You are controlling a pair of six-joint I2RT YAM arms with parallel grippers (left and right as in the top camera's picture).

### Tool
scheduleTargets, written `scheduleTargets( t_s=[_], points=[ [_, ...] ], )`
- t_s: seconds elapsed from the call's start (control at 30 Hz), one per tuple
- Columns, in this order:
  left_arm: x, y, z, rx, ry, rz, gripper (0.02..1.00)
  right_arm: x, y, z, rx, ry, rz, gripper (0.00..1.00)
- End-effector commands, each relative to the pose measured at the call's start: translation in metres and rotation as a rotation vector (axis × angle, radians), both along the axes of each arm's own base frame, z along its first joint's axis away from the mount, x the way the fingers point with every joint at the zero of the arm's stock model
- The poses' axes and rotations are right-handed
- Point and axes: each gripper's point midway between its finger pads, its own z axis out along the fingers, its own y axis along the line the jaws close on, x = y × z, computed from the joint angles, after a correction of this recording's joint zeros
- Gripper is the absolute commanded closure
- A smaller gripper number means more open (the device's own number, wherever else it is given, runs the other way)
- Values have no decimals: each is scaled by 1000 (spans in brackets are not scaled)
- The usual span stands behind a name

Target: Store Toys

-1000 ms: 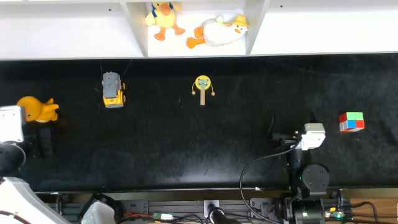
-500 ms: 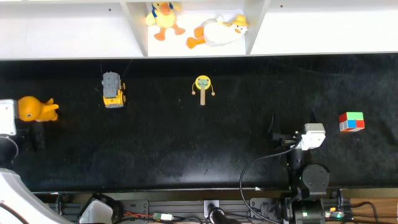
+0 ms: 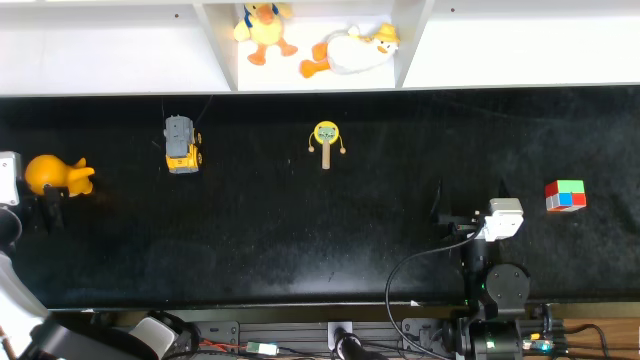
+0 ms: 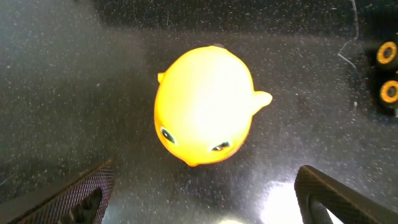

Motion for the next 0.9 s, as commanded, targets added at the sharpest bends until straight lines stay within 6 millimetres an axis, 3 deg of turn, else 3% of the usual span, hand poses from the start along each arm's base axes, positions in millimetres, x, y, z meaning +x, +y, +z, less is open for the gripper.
scheduleTargets(
  t_s=[0.03,0.47,0.9],
  points=[
    [8,10,-2,5,-13,-10,69,0,1,-3,8,-1,6,5],
    [19,27,-19,-1,-22,6,71,0,1,-3,8,-1,6,5],
    [34,18,-17,7,-42,-41,71,0,1,-3,8,-1,6,5]
  ],
)
